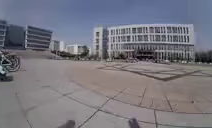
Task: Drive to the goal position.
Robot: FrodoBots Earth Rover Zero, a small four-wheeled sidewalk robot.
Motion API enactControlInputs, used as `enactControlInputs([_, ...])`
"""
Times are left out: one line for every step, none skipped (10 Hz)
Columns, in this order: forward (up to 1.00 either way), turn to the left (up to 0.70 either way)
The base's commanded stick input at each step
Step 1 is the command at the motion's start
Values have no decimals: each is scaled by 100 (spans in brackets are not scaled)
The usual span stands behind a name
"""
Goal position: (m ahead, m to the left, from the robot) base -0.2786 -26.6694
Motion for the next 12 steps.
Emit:
enactControlInputs([0, -45])
enactControlInputs([0, -45])
enactControlInputs([0, -45])
enactControlInputs([0, -45])
enactControlInputs([0, -45])
enactControlInputs([0, -45])
enactControlInputs([0, -45])
enactControlInputs([0, -45])
enactControlInputs([0, -45])
enactControlInputs([0, -45])
enactControlInputs([0, 0])
enactControlInputs([25, -7])
